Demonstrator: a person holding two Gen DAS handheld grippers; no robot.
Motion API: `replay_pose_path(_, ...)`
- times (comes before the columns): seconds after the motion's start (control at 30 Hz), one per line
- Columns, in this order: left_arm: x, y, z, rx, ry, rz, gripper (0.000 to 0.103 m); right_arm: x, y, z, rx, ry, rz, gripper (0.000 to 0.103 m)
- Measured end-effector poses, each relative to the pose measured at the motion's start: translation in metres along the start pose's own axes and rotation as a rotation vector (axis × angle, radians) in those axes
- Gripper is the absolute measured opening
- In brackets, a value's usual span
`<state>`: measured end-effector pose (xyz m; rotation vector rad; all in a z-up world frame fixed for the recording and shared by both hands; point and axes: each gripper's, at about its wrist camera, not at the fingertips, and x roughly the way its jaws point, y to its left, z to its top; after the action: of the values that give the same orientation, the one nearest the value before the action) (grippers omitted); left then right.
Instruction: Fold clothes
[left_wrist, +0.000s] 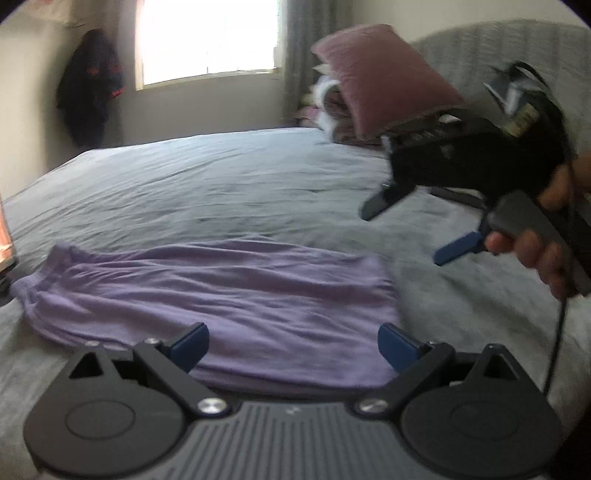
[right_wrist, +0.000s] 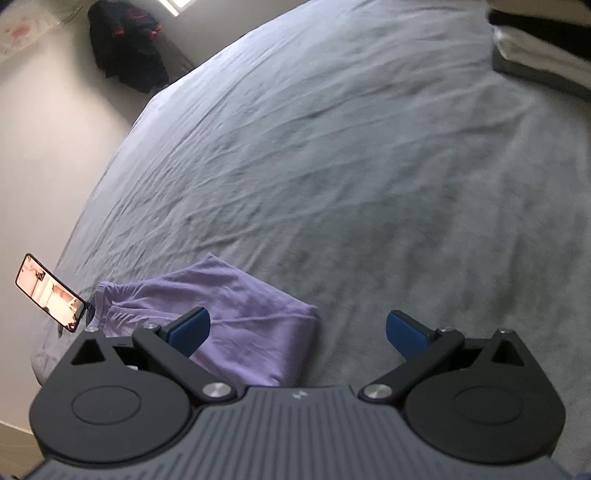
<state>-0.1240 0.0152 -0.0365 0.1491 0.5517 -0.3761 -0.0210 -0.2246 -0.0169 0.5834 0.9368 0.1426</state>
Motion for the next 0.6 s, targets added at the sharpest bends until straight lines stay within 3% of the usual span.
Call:
replay_pose_path(0.13, -0.005, -0.02, 0.006, 0.061, -0.03, -0.016, 0.096, -0.002, -0.012, -0.005, 0.028, 0.005, 0.028, 0.098)
replay_pose_path(0.17, -0.006, -0.023, 0.008, 0.064, -0.033, -0.027, 0.092, -0.002, -0.013, -0.005, 0.029, 0.006, 0.039, 0.091)
replay_pose_path(0.23, -0.004, -0.03, 0.009, 0.066, -0.026, -0.048, 0.072, 0.0, -0.012, -0.003, 0.026, 0.015, 0.072, 0.073)
replay_pose_path(0.27, -0.002, -0.033, 0.009, 0.066, -0.014, -0.053, 0.07, 0.002, -0.012, -0.003, 0.027, 0.026, 0.088, 0.063)
replay_pose_path(0.4, 0.01, -0.044, 0.007, 0.077, 0.034, -0.052, 0.067, 0.02, -0.002, 0.0, -0.007, 0.086, 0.115, 0.046)
replay_pose_path(0.43, 0.014, -0.045, 0.005, 0.076, 0.047, -0.049, 0.062, 0.022, 0.001, 0.0, -0.026, 0.085, 0.112, 0.041)
replay_pose_path(0.47, 0.018, -0.046, 0.003, 0.069, 0.067, -0.043, 0.058, 0.024, 0.003, 0.0, -0.039, 0.085, 0.111, 0.025)
replay_pose_path(0.5, 0.024, -0.047, 0.001, 0.054, 0.097, -0.021, 0.046, 0.027, 0.004, -0.001, -0.045, 0.082, 0.11, 0.008)
replay_pose_path(0.57, 0.026, -0.047, -0.003, 0.024, 0.095, 0.013, 0.039, 0.027, 0.003, -0.001, -0.032, 0.051, 0.108, 0.008)
replay_pose_path(0.6, 0.026, -0.048, -0.005, 0.009, 0.089, 0.028, 0.025, 0.025, 0.002, -0.001, -0.025, 0.031, 0.108, 0.008)
